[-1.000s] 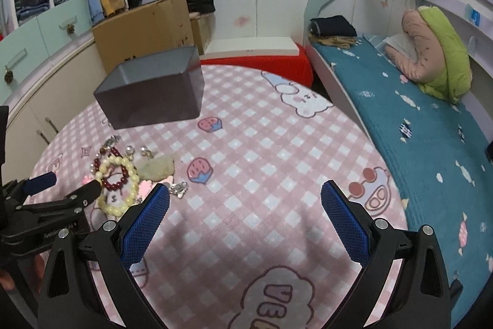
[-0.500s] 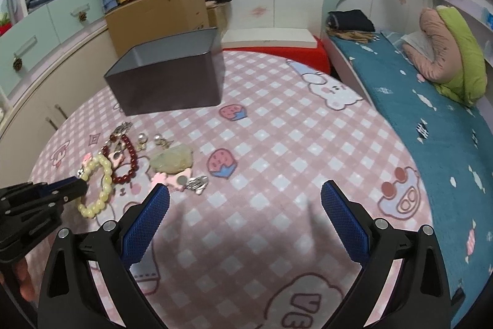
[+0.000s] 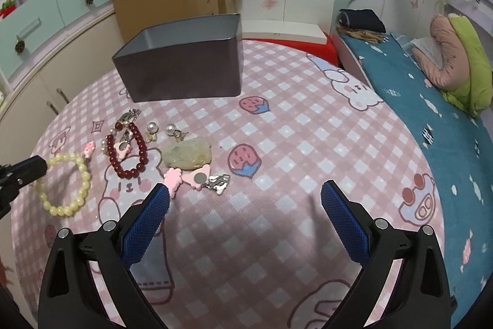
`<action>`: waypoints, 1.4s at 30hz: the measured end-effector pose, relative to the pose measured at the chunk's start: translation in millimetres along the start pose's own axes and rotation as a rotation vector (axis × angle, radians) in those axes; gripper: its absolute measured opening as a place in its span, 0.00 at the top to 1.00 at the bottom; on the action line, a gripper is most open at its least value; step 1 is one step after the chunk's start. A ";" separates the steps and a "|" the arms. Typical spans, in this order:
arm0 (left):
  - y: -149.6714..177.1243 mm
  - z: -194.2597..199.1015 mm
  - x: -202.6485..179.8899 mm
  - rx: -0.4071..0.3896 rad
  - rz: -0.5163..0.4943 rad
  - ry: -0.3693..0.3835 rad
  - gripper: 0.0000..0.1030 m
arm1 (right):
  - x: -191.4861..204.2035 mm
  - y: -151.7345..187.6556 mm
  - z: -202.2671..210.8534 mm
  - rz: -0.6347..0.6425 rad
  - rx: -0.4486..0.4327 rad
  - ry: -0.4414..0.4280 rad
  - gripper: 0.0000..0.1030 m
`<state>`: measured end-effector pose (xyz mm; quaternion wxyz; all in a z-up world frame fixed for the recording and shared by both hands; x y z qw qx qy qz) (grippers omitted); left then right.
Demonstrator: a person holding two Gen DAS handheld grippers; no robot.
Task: Organize jewelry
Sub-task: 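Lower the left gripper onto the pale yellow bead bracelet and close, then carry the yellow bracelet with the left gripper into the grey tin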
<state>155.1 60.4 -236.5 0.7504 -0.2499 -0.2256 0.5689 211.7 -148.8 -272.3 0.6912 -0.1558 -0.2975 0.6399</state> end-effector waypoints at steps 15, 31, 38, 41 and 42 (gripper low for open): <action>12.9 -4.5 2.1 0.004 -0.007 0.026 0.93 | 39.2 23.0 -7.0 0.045 0.051 -0.018 0.52; 33.0 -19.7 10.6 0.048 0.011 -0.021 0.49 | 46.1 27.0 -7.7 0.055 0.076 -0.076 0.87; 30.7 -22.5 8.1 0.042 -0.072 -0.094 0.92 | 39.4 25.6 -2.3 0.022 0.091 -0.119 0.87; 29.5 -22.5 8.0 0.043 -0.079 -0.091 0.93 | 39.7 22.8 4.2 0.014 0.084 -0.142 0.87; 28.9 -22.2 7.4 0.044 -0.081 -0.085 0.93 | 39.6 20.9 7.3 0.010 0.081 -0.151 0.87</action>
Point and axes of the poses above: each gripper's, at about its wrist camera, not at the fingertips, and z roughly against the way its jaws point, x to its left, y to its underside, the point moved 6 cm from there along -z, roughly the way its jaws point, and after that the axes turned 15 degrees about -z, right-handed, at the moved point
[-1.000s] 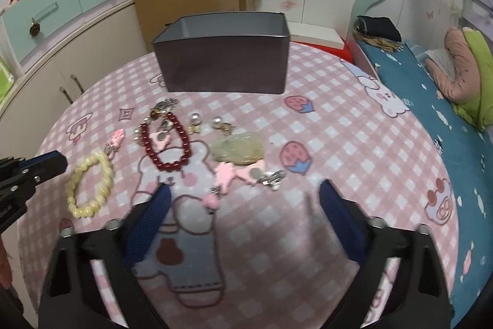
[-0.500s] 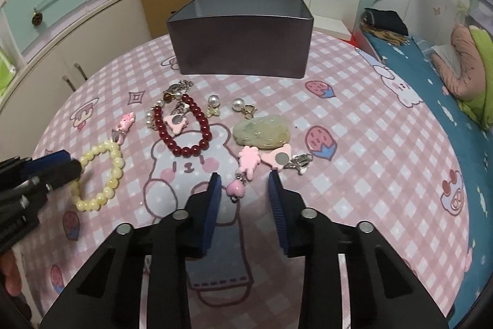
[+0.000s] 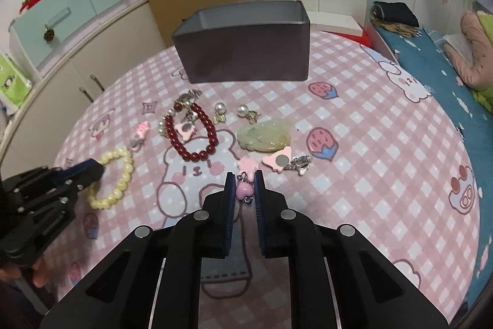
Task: Organize jewelry
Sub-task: 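Carry the yellow bracelet with the left gripper into the grey tin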
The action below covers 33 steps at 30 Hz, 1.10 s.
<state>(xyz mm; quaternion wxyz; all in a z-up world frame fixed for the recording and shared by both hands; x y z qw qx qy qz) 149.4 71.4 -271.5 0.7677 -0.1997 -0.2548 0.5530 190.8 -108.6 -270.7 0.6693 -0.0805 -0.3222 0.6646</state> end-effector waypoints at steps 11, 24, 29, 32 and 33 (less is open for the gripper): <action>-54.8 51.1 -11.4 -0.173 -0.012 0.170 0.93 | 6.2 -36.4 42.6 0.008 -0.102 -0.051 0.87; -186.9 55.6 -6.0 -0.296 -0.061 0.276 0.93 | 14.5 -137.5 36.7 -0.010 -0.178 -0.087 0.87; -212.6 7.7 0.2 -0.204 -0.023 0.279 0.93 | 15.4 -166.0 4.9 -0.022 -0.133 -0.069 0.87; -214.9 -22.4 -0.6 -0.139 -0.011 0.277 0.93 | 16.5 -172.3 -20.1 -0.012 -0.089 -0.041 0.87; -212.2 -27.4 -1.5 -0.126 -0.008 0.282 0.93 | 16.4 -172.7 -26.5 -0.009 -0.078 -0.037 0.87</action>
Point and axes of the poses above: each gripper's, at about its wrist camera, not at the fingertips, and z roughly against the way its jaws point, x to its left, y to its underside, the point moved 6 cm from there along -z, roughly the way its jaws point, and after that the axes turned 15 degrees about -z, right-handed, at the moved point
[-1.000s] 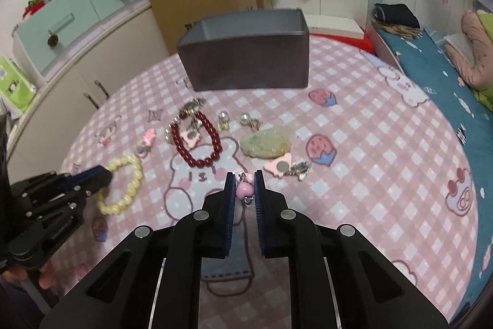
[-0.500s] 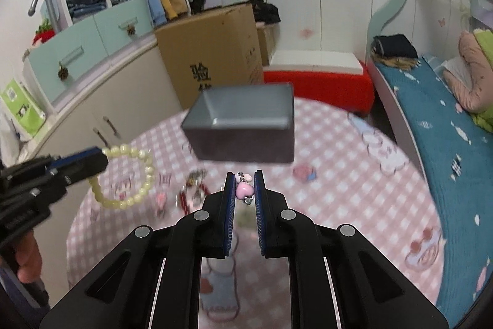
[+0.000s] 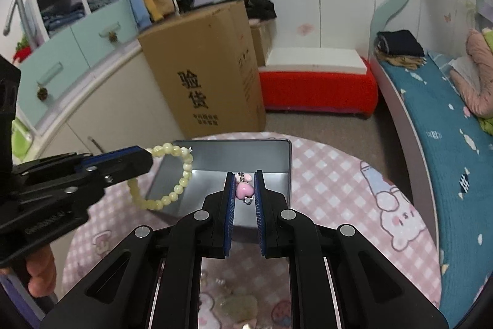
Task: Organize jewelry
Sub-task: 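Carry the yellow bracelet with the left gripper into the grey tin, then open the left gripper to drop the bracelet and withdraw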
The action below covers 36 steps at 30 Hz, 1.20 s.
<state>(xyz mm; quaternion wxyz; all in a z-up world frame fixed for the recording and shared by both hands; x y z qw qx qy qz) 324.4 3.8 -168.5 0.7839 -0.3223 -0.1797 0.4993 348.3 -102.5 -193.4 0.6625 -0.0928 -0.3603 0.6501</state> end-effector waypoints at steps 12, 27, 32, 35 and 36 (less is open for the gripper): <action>18.4 -46.3 7.7 0.117 0.007 0.002 0.92 | -3.3 11.3 -44.0 0.020 0.084 0.047 0.87; 20.8 -38.3 10.0 0.115 0.029 0.029 0.64 | -7.7 17.5 -36.2 -0.018 0.077 0.032 0.85; 18.3 -13.8 13.1 0.066 0.072 0.047 0.49 | -11.3 17.4 -12.0 -0.030 0.031 0.031 0.56; 19.6 12.1 14.2 0.013 0.082 0.018 0.44 | -9.1 19.0 13.3 -0.015 -0.021 0.030 0.54; 22.6 22.7 14.8 -0.002 0.079 -0.001 0.43 | -8.3 19.4 20.3 -0.012 -0.034 0.030 0.54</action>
Point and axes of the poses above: each gripper's, at about its wrist camera, not at the fingertips, and z roughly against the way its jaws point, x to its left, y to its underside, the point moved 6 cm from there along -z, roughly the way its jaws point, and after that the axes turned 15 degrees about -z, right-handed, at the moved point
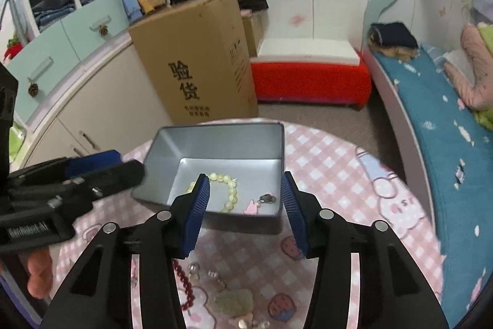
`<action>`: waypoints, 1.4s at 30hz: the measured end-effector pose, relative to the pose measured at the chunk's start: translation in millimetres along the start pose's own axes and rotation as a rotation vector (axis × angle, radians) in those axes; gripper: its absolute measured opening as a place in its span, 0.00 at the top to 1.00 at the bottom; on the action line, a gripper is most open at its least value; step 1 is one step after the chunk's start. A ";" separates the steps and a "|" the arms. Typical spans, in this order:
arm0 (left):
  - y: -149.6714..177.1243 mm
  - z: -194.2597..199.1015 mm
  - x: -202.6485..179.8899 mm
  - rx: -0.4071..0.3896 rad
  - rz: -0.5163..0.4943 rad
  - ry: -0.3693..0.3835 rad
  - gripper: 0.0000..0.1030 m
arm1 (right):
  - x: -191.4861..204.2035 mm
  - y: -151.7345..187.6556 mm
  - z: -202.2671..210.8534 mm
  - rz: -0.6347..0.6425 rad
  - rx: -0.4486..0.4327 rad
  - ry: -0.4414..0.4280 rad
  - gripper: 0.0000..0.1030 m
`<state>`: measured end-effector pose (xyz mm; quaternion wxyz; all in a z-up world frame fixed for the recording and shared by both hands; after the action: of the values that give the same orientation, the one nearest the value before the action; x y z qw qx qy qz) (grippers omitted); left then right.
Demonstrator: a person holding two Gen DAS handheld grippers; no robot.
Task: Organize jewelry
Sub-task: 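Open the left gripper to drop the bracelet and withdraw, then grasp the small pink charm with the left gripper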
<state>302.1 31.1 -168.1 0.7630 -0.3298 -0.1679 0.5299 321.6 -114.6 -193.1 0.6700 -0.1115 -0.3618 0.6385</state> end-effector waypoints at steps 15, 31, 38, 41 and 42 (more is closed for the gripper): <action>86.6 65.0 12.9 -0.064 0.036 -0.338 0.30 | -28.3 55.3 66.2 -0.003 -0.089 0.049 0.46; 141.8 5.3 -17.6 0.085 0.014 -0.298 0.30 | -60.5 115.7 35.2 -0.050 0.022 0.107 0.46; 140.2 -4.5 -14.8 0.105 -0.001 -0.324 0.31 | -60.4 126.3 26.7 -0.040 0.044 0.112 0.46; 140.2 -8.4 -13.9 0.120 -0.017 -0.332 0.42 | -59.2 127.0 23.4 -0.033 0.050 0.108 0.46; 140.1 -10.3 -13.3 0.128 -0.020 -0.326 0.55 | -58.9 127.4 21.8 -0.030 0.052 0.109 0.46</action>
<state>205.5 46.5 -269.8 0.7503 -0.1885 -0.2583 0.5786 213.8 -156.3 -275.6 0.7009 -0.1232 -0.3096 0.6307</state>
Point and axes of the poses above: each gripper's, at about its wrist camera, not at the fingertips, and z roughly against the way its jaws point, x to its left, y to its underside, the point moved 6 cm from there along -z, roughly the way its jaws point, and after that the axes turned 15 degrees about -z, right-handed, at the moved point
